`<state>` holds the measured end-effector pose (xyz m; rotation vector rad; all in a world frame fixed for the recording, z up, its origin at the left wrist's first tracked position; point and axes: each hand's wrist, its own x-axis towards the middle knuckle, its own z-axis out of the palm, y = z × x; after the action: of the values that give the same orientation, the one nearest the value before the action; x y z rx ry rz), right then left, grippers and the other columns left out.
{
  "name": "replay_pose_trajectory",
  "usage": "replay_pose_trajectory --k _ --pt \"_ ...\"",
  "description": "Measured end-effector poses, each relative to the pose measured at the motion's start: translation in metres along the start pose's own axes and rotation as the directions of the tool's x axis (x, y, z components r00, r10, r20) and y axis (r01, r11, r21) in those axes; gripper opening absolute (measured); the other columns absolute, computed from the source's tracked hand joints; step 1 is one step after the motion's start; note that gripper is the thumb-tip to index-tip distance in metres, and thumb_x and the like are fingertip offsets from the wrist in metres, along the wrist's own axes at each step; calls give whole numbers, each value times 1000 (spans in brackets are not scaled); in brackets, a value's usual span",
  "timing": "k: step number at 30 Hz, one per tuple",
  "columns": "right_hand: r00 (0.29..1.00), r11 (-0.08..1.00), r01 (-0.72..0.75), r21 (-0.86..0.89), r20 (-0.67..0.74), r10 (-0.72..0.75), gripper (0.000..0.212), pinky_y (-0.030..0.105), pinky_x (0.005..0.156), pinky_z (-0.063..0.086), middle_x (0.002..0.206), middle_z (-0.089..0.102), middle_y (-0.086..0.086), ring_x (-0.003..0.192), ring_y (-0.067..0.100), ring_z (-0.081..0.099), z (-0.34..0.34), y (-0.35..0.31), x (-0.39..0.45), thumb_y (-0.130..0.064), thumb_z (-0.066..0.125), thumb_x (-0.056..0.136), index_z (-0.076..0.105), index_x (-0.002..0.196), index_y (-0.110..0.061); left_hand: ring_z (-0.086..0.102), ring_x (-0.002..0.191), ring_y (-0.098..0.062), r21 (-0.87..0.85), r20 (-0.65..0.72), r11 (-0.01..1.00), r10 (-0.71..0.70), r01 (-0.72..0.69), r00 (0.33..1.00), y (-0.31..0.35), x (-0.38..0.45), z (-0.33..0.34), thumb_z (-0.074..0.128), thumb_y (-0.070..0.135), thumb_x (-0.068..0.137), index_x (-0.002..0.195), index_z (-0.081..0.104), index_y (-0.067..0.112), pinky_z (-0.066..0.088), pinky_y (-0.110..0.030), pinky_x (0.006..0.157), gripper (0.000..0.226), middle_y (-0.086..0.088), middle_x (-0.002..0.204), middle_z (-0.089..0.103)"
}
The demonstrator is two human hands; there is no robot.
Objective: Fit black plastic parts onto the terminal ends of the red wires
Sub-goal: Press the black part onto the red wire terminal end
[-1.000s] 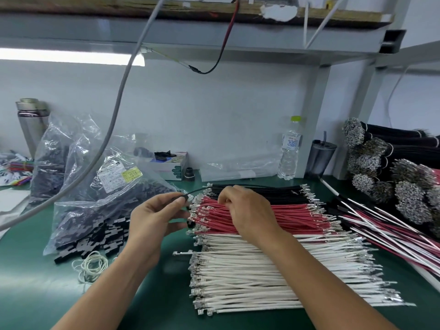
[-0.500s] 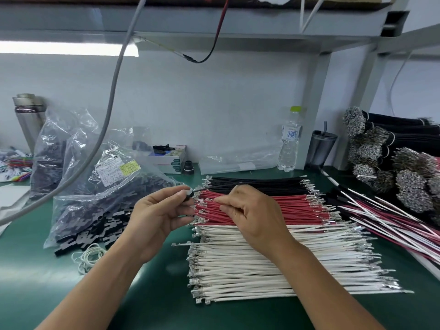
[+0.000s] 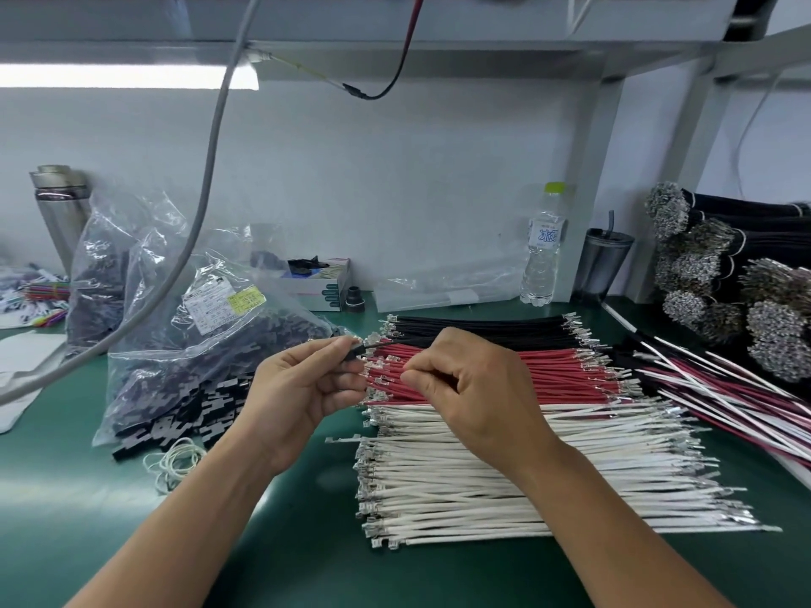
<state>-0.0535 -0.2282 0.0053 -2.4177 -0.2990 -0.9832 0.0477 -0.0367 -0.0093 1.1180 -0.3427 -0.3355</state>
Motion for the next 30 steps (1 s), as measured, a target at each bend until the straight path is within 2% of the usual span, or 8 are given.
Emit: replay_pose_trajectory --k 2,6,10,15,17,22,30 --pt "999 999 10 -33 -31 -11 10 32 64 52 88 62 -14 76 5 60 -1 -2 1 -29 70 93 75 100 -26 68 60 -19 2 20 1000 -4 4 1000 0 0 -1 75 20 80 96 80 4 60 -26 55 23 -15 79 71" --pt "998 995 -25 -97 -68 19 6 21 65 43 89 56 -15 79 0 53 1 -6 1 -28 66 96 70 92 -25 68 61 -19 1 95 1000 -8 8 995 -1 -2 0 76 21 80 98 80 4 60 -26 56 26 -14 78 71" --pt "998 986 -52 -161 -52 44 13 22 66 42 92 57 -15 83 3 55 4 -5 2 -33 58 100 67 94 -26 69 62 -20 -15 144 1000 -11 13 990 0 -2 1 76 21 80 101 79 3 61 -27 57 28 -15 80 72" --pt "995 985 -90 -145 -62 82 15 14 65 36 93 57 -15 83 3 54 4 -4 1 -34 54 102 65 97 -26 69 61 -19 -38 170 999 -14 20 985 0 -3 1 70 18 85 102 78 2 61 -27 57 25 -14 80 71" --pt "994 986 -99 -133 -58 92 15 16 65 38 93 57 -15 83 4 54 5 -4 1 -34 54 102 65 97 -26 68 61 -20 -44 176 999 -18 26 984 0 -3 2 69 17 86 102 78 1 61 -27 57 24 -14 79 71" --pt "991 995 -78 -66 -118 70 9 25 67 47 91 58 -16 81 3 55 5 -3 1 -29 61 99 67 96 -24 68 61 -19 -53 184 998 -19 29 983 1 -4 2 65 15 89 99 79 3 61 -28 57 21 -14 79 72" --pt "988 993 39 -108 -143 -55 1 16 68 45 86 57 -16 78 -1 51 1 -2 2 -23 73 90 73 91 -22 66 59 -18 -56 193 998 -27 38 981 1 -3 0 63 15 90 99 78 2 60 -26 56 22 -11 76 69"
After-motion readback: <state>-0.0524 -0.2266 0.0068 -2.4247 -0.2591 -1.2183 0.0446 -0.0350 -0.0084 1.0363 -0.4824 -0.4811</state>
